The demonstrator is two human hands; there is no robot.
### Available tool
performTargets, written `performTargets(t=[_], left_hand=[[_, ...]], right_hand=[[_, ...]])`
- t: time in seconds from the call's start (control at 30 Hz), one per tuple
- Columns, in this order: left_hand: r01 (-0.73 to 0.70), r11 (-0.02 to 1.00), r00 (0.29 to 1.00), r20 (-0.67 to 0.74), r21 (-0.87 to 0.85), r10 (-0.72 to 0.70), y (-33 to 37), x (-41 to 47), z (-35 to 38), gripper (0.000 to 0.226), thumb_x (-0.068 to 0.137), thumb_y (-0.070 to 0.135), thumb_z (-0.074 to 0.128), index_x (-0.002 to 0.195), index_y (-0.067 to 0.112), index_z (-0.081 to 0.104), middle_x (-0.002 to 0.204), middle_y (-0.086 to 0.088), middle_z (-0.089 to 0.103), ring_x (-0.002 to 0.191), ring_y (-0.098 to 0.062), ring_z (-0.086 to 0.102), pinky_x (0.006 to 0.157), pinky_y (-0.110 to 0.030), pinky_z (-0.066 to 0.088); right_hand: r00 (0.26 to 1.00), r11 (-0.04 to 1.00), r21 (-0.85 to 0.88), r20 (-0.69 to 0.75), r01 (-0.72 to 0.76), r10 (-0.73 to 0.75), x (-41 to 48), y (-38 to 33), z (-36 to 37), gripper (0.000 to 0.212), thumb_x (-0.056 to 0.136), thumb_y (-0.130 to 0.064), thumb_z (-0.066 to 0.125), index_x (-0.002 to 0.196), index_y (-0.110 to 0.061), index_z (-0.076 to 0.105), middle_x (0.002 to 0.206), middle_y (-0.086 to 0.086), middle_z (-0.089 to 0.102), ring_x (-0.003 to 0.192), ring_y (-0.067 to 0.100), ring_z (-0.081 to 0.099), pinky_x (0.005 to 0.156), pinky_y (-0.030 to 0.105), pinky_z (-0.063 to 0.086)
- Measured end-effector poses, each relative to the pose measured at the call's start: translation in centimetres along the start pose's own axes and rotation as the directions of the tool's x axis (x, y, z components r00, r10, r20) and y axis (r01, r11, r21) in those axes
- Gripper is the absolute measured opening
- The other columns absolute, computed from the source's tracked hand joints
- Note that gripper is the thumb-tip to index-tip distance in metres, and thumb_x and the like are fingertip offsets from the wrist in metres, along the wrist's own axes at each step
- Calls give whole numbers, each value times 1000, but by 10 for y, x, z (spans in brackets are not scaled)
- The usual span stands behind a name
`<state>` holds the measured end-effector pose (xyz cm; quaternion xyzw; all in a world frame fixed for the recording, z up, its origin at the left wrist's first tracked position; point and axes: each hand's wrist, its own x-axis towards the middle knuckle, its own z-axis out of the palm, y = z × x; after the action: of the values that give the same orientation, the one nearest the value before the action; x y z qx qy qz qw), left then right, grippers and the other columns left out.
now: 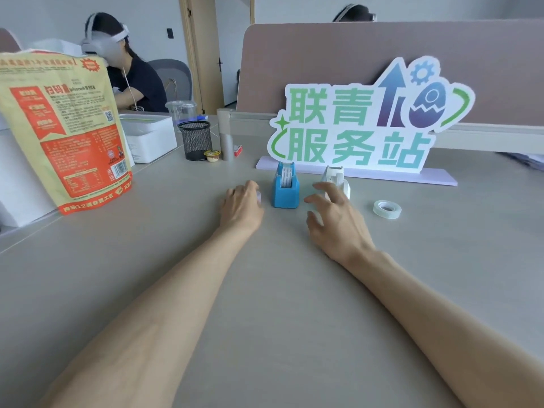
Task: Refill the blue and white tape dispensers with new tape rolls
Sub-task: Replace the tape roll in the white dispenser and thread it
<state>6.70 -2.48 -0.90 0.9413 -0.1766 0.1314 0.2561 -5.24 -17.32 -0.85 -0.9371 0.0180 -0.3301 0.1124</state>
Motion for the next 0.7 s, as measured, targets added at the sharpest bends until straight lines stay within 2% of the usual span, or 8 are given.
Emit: performTargets(t=[0.07,0.13,0.23,0.33,0.4,0.47,0.57,0.7], left_hand=[[27,999,1000,7,28,-27,3,13,5,27,91,7,45,117,14,52,127,-13,56,119,-34,45,91,-38,35],[35,997,999,19,63,-36,7,23,10,31,93,9,45,123,15,51,131,-12,54,123,-33,42,94,-39,35],[34,996,998,40,86,-38,10,31,12,38,93,9,45,130,17,47,135,-12,50,127,-34,39,95,-41,34],[48,996,998,37,73,-51,11,30,12,43,94,14,46,137,15,39,141,-14,43,130,-35,37,100,-43,32],[58,996,997,43,72,-62,10,23,11,49,95,19,46,142,12,31,146,-15,37,134,-35,35,104,-43,29],[62,996,996,54,64,-65,8,13,9,52,96,24,45,143,10,28,149,-14,34,136,-33,35,105,-42,28],[32,999,997,67,36,-34,5,-5,5,49,97,25,42,143,11,30,149,-11,35,135,-31,36,105,-41,30],[-22,998,997,76,56,17,7,-33,-3,53,98,20,39,146,9,23,150,-13,35,136,-31,35,107,-39,30]], right_hand=[[991,1000,-18,-132,18,-20,5,2,-2,22,80,-4,60,101,-8,67,128,14,58,99,37,62,55,32,42],[980,1000,-6,-196,-25,23,11,7,-1,27,79,-5,61,106,-6,65,131,17,55,111,39,57,63,38,51],[970,975,39,-107,-217,220,16,14,2,53,84,-21,65,133,-9,48,150,18,35,133,38,41,92,44,49],[937,936,45,10,-348,348,19,16,1,68,88,-32,63,144,-13,30,159,13,19,135,35,39,90,41,45],[929,929,32,47,-368,366,21,18,3,69,90,-31,60,146,-12,24,155,13,27,129,37,46,79,39,43],[924,924,37,61,-380,378,22,21,6,68,91,-28,57,147,-10,23,145,12,39,113,41,55,70,35,36],[919,920,25,54,-391,390,21,24,6,63,91,-28,55,144,-8,27,139,13,48,103,44,59,69,36,35],[901,892,124,56,-434,431,11,19,-5,48,87,-30,58,128,-10,44,130,9,58,101,41,60,77,39,47]])
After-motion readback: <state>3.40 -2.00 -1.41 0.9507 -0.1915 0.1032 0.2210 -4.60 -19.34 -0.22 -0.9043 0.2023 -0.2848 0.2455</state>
